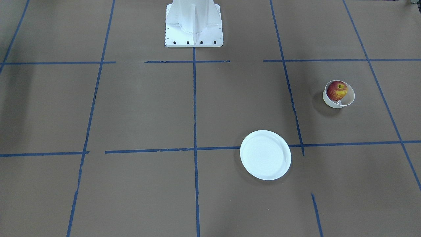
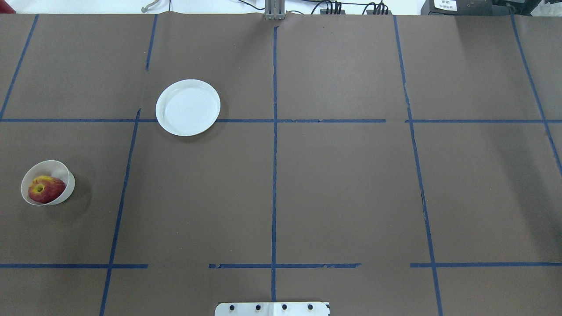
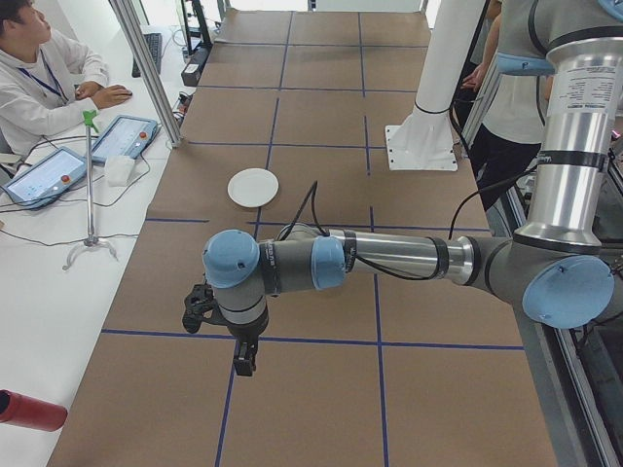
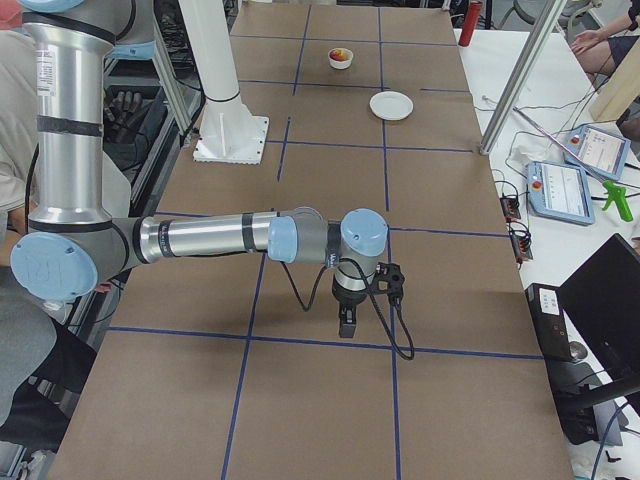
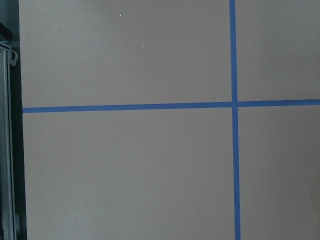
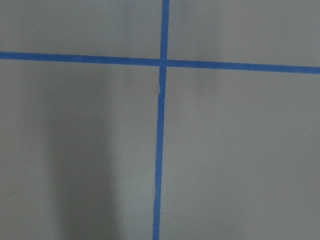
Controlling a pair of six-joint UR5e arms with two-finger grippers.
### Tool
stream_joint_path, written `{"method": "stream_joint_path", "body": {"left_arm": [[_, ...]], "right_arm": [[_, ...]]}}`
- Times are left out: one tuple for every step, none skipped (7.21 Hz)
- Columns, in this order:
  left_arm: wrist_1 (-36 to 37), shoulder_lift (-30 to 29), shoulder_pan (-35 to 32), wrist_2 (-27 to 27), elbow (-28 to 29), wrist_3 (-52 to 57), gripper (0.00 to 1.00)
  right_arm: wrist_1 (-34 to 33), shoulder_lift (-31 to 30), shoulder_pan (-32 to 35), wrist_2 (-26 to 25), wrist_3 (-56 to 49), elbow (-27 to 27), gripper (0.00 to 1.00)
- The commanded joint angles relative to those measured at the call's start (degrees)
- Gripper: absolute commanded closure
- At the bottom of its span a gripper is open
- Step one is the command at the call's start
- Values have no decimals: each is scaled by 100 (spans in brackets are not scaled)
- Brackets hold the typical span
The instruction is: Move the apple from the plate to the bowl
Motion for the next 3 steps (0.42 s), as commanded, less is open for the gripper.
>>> {"method": "stream_joint_path", "body": {"left_arm": [[-7, 0, 4, 6, 0, -12, 0], [2, 0, 4, -12, -1, -20, 0], [-7, -8, 4, -12, -9, -29, 0]], "right_arm": [[0, 0, 0, 0, 3, 3, 0], [0, 0, 0, 0, 3, 3, 0], [0, 0, 0, 0, 3, -6, 0]]}}
